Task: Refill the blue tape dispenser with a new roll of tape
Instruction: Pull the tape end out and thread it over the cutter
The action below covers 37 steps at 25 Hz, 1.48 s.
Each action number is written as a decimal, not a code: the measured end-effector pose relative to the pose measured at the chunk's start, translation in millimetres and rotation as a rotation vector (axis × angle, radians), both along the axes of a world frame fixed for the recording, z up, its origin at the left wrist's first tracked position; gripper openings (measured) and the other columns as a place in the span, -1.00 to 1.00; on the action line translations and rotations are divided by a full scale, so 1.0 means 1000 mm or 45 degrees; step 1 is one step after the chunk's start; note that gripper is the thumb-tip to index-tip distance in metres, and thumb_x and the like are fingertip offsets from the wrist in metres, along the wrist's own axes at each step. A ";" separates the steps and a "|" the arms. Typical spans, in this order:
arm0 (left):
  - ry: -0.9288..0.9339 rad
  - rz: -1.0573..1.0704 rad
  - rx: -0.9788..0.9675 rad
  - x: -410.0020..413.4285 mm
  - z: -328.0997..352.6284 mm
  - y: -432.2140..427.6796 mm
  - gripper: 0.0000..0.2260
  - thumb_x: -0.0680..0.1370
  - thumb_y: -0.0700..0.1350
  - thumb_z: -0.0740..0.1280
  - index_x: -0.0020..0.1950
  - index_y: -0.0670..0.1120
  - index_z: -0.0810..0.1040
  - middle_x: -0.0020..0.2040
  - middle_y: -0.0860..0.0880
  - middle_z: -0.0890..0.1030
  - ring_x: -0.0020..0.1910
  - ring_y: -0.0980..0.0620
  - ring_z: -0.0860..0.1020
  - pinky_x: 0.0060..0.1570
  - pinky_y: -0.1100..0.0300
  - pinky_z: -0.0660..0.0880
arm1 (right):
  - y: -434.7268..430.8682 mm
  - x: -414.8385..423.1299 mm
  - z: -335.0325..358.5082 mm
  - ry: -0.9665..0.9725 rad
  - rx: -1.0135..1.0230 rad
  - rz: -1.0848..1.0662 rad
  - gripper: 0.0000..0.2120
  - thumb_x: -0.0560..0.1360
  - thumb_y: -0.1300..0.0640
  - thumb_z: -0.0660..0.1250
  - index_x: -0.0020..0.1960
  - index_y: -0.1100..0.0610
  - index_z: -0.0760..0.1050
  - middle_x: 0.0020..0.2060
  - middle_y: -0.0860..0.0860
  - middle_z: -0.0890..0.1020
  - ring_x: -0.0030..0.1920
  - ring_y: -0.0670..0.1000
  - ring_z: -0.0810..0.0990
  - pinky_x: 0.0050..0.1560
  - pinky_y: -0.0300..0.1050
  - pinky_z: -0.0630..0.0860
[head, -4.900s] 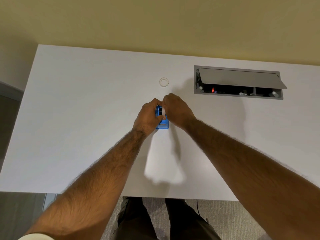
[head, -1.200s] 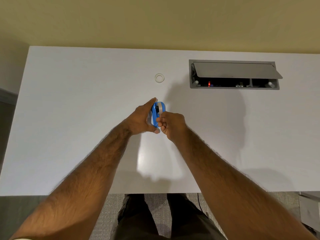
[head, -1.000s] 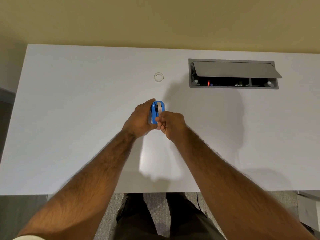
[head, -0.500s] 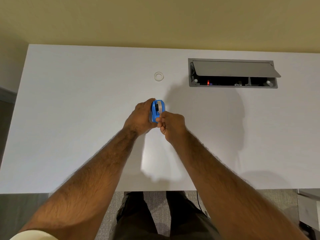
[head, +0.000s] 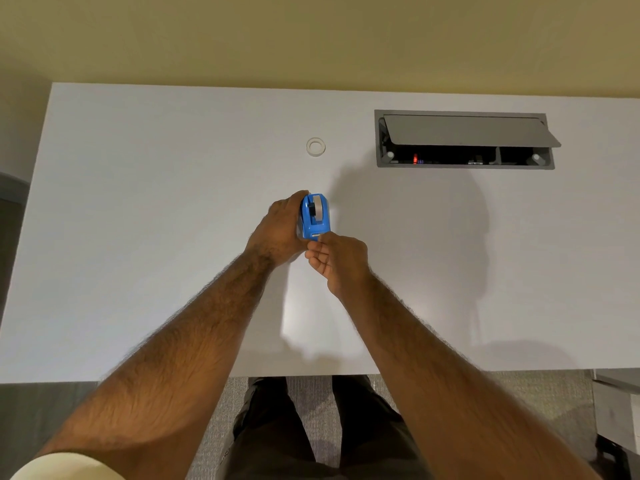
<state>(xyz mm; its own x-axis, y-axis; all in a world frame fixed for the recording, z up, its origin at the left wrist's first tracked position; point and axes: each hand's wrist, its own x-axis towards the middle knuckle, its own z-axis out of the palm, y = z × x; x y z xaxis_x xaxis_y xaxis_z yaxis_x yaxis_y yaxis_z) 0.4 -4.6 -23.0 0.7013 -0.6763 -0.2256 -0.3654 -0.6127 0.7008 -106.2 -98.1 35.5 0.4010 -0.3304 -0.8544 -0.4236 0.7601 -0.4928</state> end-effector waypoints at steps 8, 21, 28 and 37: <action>-0.047 0.007 0.011 0.001 -0.005 0.002 -0.31 0.37 0.05 0.53 0.43 0.01 0.33 0.23 0.00 0.57 0.12 0.11 0.38 0.15 0.16 0.36 | 0.006 0.004 -0.001 0.045 -0.015 -0.048 -0.74 0.55 0.21 0.29 0.22 0.26 0.51 -0.13 0.13 0.71 -0.19 0.05 0.73 -0.30 -0.20 0.63; -0.071 -0.009 0.003 -0.001 -0.006 0.001 -0.23 0.37 0.11 0.55 0.48 -0.03 0.31 0.32 -0.06 0.55 0.26 -0.05 0.48 0.24 0.12 0.32 | 0.006 0.000 -0.013 0.057 -0.044 -0.003 -0.78 0.56 0.11 0.34 0.13 0.22 0.54 -0.14 0.11 0.71 -0.23 0.03 0.72 -0.14 -0.12 0.64; -0.041 0.004 -0.004 -0.001 -0.008 0.002 -0.23 0.31 0.19 0.47 0.44 0.01 0.31 0.24 -0.03 0.58 0.10 0.11 0.40 0.13 0.17 0.32 | 0.004 -0.002 -0.019 -0.004 -0.110 0.061 -0.84 0.52 0.07 0.38 0.00 0.16 0.58 -0.16 0.11 0.73 -0.19 0.04 0.74 -0.24 -0.16 0.66; -0.021 0.009 0.002 0.000 -0.014 0.001 -0.22 0.32 0.20 0.49 0.46 0.01 0.30 0.27 -0.03 0.56 0.15 0.08 0.42 0.18 0.15 0.30 | 0.003 -0.009 -0.028 -0.063 -0.158 0.133 -0.82 0.53 0.00 0.39 -0.01 0.12 0.58 -0.17 0.06 0.72 -0.16 0.04 0.73 -0.20 -0.20 0.66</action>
